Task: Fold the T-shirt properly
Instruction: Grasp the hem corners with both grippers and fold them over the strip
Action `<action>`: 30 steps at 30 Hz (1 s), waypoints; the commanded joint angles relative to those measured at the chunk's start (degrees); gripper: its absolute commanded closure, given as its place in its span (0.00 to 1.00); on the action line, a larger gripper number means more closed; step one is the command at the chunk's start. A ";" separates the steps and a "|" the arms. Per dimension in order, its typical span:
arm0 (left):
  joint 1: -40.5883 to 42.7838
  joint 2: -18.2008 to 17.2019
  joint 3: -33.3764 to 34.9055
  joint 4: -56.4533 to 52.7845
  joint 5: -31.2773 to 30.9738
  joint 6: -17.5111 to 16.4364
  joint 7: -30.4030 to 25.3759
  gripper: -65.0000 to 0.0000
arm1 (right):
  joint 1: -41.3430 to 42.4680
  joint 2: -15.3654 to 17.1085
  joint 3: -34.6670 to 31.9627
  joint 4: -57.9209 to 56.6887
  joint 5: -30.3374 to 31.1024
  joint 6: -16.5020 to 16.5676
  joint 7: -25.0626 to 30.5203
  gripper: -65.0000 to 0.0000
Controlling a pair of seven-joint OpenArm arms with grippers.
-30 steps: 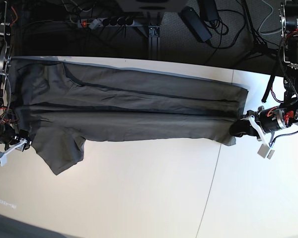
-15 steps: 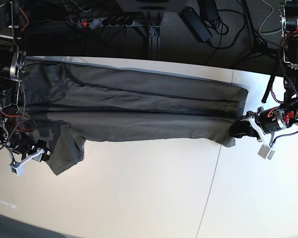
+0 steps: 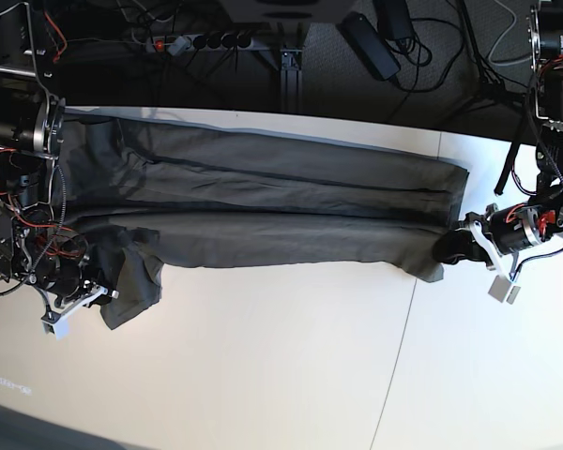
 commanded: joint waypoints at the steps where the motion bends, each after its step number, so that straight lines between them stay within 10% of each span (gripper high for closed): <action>1: -1.38 -1.09 -0.42 0.90 -1.11 -1.13 -1.33 1.00 | -0.02 0.04 -0.26 -0.11 -1.97 4.96 -3.82 1.00; 15: 3.65 -1.11 -0.42 13.90 -1.60 -1.13 2.12 1.00 | -11.15 8.92 1.42 20.20 12.46 5.16 -9.55 1.00; 30: 7.56 -1.14 -0.42 19.37 0.15 -1.13 3.28 1.00 | -38.10 9.84 21.88 57.00 15.98 5.16 -13.90 1.00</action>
